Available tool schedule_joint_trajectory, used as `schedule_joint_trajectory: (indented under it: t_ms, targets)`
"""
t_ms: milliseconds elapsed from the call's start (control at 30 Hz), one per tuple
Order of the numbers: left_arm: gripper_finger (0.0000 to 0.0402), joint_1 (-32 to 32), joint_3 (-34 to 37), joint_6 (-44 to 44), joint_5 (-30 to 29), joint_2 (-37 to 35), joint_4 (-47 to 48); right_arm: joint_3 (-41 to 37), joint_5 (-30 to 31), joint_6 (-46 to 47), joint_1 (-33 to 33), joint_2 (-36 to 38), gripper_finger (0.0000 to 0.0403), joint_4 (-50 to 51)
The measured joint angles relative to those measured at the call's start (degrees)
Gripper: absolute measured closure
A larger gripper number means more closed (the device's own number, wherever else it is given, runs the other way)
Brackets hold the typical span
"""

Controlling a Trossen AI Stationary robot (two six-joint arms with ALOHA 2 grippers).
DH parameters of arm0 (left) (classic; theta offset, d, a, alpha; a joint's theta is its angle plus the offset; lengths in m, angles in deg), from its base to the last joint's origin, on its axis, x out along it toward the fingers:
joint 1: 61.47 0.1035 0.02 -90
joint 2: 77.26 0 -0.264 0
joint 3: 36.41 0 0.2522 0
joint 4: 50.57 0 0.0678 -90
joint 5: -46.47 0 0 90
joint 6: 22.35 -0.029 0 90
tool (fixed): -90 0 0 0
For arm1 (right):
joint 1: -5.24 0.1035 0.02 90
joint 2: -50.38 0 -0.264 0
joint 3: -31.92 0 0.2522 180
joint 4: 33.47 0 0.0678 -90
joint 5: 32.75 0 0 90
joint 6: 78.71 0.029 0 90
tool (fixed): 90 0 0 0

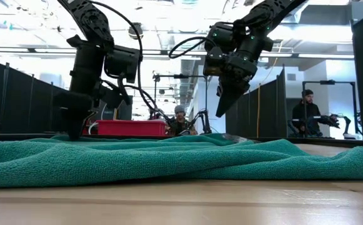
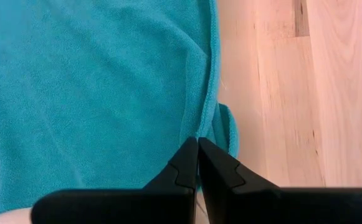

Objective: Roll towel
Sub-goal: Roll the blue towel

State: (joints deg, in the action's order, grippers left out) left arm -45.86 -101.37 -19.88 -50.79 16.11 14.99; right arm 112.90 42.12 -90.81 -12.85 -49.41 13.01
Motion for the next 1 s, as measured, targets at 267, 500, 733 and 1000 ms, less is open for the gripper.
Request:
schedule_joint_trajectory:
  t_ms: [267,500,733,1000]
  targets:
    - [0.0327,1.74,0.0,-3.72,-0.29,0.0,0.06,0.0,0.0,0.04,0.0,0.0,0.0403,0.07]
    - [0.0394,2.34,0.0,-5.26,0.74,0.0,-0.11,0.0,0.0,0.14,0.05,0.0,0.0403,0.37]
    - [0.0401,2.45,0.0,-5.52,2.46,0.0,-0.35,0.0,-0.84,0.87,0.11,0.0,0.04,1.88]
    - [0.0401,2.45,-0.02,-5.41,4.01,-0.04,-0.59,-0.02,-4.19,5.08,0.9,-4.8,0.0318,1.59]
